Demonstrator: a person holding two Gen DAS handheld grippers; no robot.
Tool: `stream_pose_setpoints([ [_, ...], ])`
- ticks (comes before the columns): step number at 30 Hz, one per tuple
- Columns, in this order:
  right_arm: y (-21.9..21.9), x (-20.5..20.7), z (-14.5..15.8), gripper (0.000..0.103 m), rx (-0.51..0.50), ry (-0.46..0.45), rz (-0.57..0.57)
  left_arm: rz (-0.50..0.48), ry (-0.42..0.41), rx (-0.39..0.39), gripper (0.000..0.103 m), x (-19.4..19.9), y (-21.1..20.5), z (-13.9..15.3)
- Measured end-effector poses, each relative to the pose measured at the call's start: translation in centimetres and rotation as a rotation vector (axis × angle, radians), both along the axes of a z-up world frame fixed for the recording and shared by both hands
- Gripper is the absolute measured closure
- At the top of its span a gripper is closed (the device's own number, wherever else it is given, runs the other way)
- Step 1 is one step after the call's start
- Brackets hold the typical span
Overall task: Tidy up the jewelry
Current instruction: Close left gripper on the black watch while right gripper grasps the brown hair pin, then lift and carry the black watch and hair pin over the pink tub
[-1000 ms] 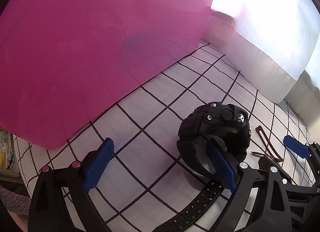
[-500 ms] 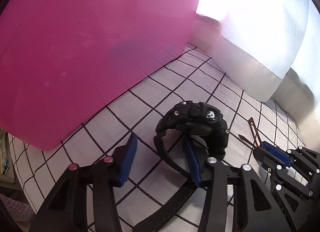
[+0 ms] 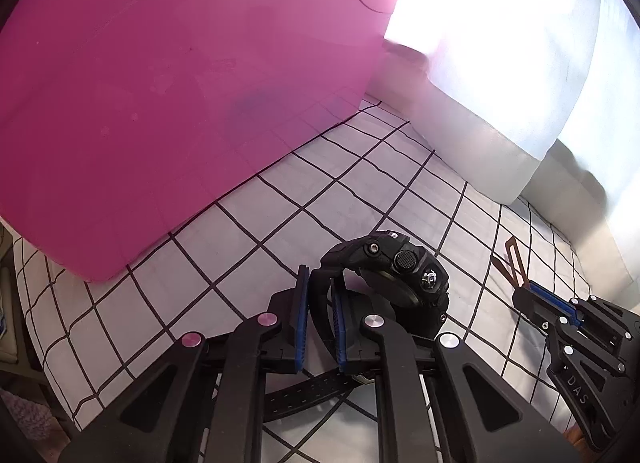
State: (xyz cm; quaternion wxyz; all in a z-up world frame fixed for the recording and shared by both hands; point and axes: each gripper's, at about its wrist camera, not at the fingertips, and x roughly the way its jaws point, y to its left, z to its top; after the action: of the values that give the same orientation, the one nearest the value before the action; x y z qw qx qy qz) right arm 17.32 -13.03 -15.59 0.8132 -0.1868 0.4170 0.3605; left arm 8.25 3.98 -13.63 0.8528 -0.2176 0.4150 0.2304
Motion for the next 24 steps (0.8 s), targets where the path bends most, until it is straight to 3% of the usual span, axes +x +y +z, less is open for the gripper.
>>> stream_pose_setpoints([
  [7,-1.1,-0.8,0.5,0.095,0.019,0.007,-0.016,0.006,-0.031,-0.027,0.092,-1.0,0.1,0.3],
  [24,-3.2,-3.6,2.9,0.095,0.077,0.015,-0.034,-0.034,-0.067,0.029,0.092,-4.0,-3.1,3.8],
])
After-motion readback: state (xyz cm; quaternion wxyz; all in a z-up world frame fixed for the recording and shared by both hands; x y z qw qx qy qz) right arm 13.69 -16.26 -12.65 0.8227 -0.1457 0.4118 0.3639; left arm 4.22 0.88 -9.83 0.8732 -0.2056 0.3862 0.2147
